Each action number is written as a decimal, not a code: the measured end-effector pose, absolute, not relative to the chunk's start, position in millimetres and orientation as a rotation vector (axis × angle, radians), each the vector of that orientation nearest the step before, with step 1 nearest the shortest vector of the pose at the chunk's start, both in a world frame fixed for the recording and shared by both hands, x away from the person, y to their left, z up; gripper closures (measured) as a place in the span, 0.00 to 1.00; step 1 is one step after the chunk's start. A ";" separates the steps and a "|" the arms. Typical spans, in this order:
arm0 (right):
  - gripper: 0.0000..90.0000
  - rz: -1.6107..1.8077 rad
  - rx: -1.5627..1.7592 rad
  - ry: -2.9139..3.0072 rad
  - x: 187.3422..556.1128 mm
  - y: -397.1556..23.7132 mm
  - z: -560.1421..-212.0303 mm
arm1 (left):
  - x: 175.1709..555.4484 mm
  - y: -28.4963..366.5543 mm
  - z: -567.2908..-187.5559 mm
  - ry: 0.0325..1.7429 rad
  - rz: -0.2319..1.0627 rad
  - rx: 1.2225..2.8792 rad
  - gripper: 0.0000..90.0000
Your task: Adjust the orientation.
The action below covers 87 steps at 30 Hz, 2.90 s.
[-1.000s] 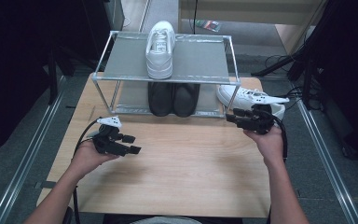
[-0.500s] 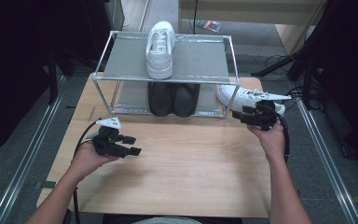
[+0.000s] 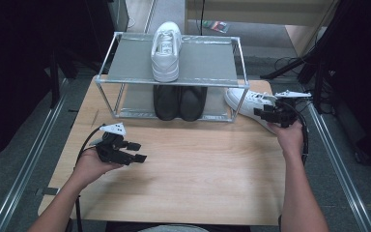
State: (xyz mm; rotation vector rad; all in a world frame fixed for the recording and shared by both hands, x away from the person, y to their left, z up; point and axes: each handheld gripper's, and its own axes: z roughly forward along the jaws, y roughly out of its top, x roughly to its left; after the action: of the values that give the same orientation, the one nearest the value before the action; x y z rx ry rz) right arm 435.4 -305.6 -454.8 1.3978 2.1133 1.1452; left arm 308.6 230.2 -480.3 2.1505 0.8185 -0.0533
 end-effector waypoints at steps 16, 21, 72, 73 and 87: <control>0.59 1.127 1.432 2.010 443.8 -323.3 -442.7 | 299.9 236.2 -480.8 0.834 -0.042 2.141 0.43; 0.59 1.072 1.470 2.025 450.3 -325.7 -452.3 | 299.5 236.8 -481.7 0.839 -0.043 2.145 0.43; 0.94 1.144 1.585 2.062 469.3 -313.5 -462.0 | 301.6 234.3 -483.6 0.829 -0.065 2.152 0.43; 0.94 1.136 1.587 2.061 468.1 -313.9 -461.1 | 302.0 233.7 -483.5 0.829 -0.064 2.152 0.43; 0.94 1.145 1.602 1.990 438.0 -329.6 -446.9 | 314.8 220.7 -483.5 0.786 -0.091 2.180 0.43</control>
State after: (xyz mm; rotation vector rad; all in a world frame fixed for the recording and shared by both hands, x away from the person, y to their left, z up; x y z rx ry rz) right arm 438.0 -329.6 -446.9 1.6021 1.9905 1.1447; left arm 314.8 220.7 -483.5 2.1805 0.7864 -0.0912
